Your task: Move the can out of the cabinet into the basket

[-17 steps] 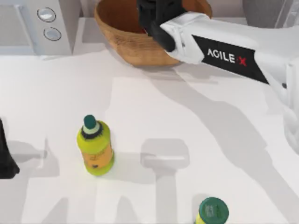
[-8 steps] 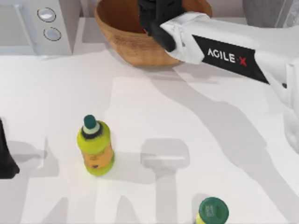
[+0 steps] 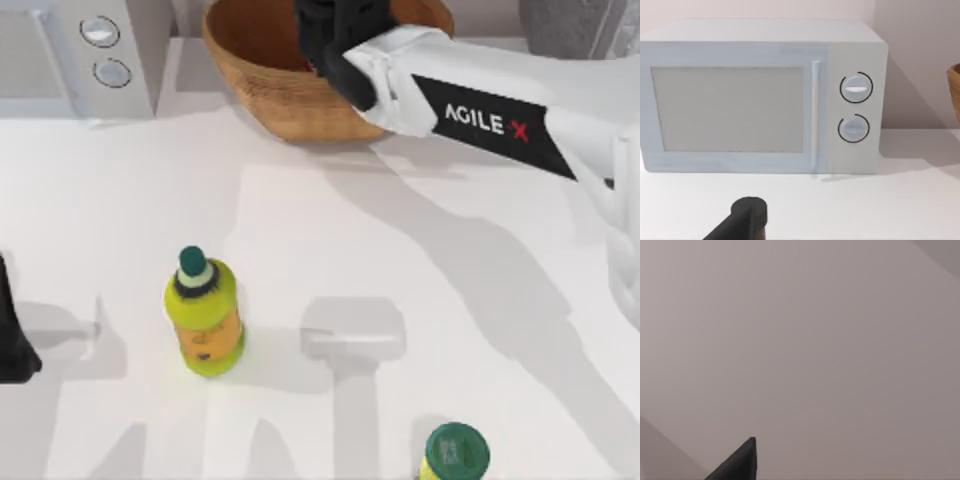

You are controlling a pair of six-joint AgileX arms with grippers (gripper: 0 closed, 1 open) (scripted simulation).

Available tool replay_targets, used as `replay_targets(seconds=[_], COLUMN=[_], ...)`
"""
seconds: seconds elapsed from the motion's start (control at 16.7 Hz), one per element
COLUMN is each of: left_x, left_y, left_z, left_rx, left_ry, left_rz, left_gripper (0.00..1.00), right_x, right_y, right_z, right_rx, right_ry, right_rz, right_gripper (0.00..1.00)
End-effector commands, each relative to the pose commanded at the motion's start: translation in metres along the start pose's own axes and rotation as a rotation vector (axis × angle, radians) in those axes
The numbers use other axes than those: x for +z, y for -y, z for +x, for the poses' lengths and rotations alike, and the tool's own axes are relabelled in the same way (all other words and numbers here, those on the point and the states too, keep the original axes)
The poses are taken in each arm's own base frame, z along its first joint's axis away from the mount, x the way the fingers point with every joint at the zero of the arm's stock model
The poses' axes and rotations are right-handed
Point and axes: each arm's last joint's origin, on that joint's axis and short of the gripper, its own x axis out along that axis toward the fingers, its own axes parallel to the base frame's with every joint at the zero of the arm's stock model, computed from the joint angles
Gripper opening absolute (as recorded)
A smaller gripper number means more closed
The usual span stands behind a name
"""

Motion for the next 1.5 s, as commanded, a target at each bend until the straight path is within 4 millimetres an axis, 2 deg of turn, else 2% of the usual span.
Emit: replay_targets(seconds=[0.24,0.36,0.54,0.72,0.84,0.96,1.14,1.32,1.5], left_x=[0.000,0.000,0.000,0.000,0.000,0.000,0.000,0.000,0.000], left_y=[0.000,0.000,0.000,0.000,0.000,0.000,0.000,0.000,0.000], left_z=[0.000,0.000,0.000,0.000,0.000,0.000,0.000,0.000,0.000], left_rx=[0.000,0.000,0.000,0.000,0.000,0.000,0.000,0.000,0.000], left_ry=[0.000,0.000,0.000,0.000,0.000,0.000,0.000,0.000,0.000], left_rz=[0.000,0.000,0.000,0.000,0.000,0.000,0.000,0.000,0.000], left_gripper=[1.00,1.00,1.00,1.00,1.00,1.00,1.00,1.00,1.00], right_x=[0.000,0.009,0.040,0.087,0.118,0.142,0.152,0.130,0.083], right_y=[-0.001,0.004,0.029,0.075,0.115,0.159,0.221,0.269,0.298], right_z=[-0.001,-0.003,-0.012,-0.036,-0.065,-0.104,-0.177,-0.253,-0.314], right_rx=[0.003,0.006,0.012,0.013,0.011,0.007,0.000,-0.006,-0.009], right_ry=[0.000,0.004,0.016,0.030,0.039,0.045,0.049,0.051,0.052], right_rz=[0.000,0.003,0.009,0.012,0.012,0.010,0.005,0.001,-0.002], right_gripper=[1.00,1.00,1.00,1.00,1.00,1.00,1.00,1.00,1.00])
